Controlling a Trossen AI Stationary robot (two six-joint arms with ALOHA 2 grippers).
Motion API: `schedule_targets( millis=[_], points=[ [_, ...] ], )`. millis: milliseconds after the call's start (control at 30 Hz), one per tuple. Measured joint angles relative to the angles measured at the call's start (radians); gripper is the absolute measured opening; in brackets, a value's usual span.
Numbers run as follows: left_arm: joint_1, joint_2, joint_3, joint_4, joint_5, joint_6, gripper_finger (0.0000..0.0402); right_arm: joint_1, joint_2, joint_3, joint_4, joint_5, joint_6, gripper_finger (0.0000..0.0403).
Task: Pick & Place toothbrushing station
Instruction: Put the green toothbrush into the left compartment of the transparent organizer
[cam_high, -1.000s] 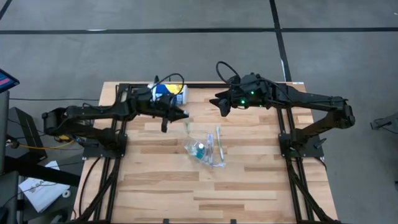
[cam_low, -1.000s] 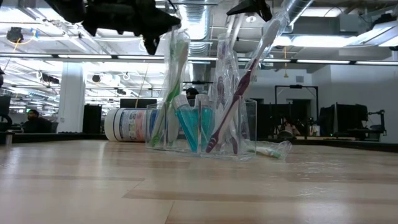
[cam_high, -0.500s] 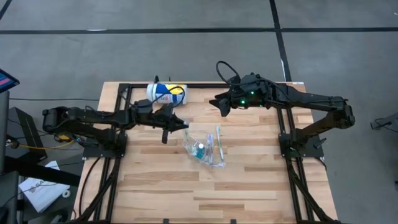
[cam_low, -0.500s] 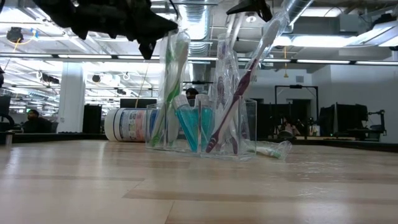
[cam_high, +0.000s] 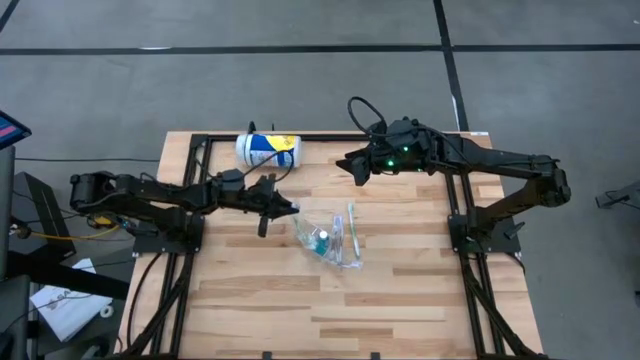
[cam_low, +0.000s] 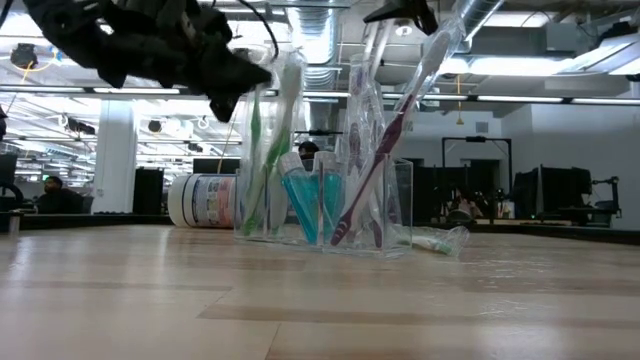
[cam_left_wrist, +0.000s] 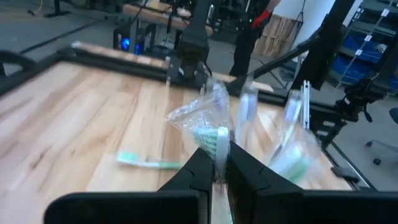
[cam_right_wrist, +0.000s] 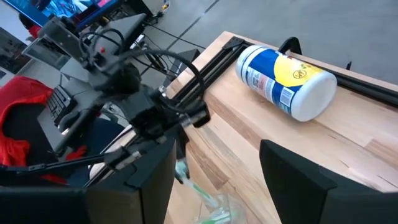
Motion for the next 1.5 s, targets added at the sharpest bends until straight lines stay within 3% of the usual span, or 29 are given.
schedule_targets(
  millis=[433, 633, 1100, 1500],
  points=[
    [0.0, 0.19, -0.019, 0.192, 0.074, -0.025, 0.0015, -0.009, 0.0, 0.0, 0.039, 0.0, 0.0, 0.0221],
    [0.0, 0.233, -0.02, 0.236, 0.103, -0.029, 0.0062, -0.009, 0.0, 0.0, 0.038, 0.0, 0.0, 0.0221],
    [0.001, 0.166, -0.02, 0.248, 0.121, -0.075, 0.0179, -0.009, 0.0, 0.0, 0.038, -0.007, -0.022, 0.0221],
    [0.012, 0.016, -0.003, 0.251, 0.089, -0.089, 0.0191, -0.033, 0.0, 0.016, 0.044, 0.005, -0.023, 0.0221]
  ],
)
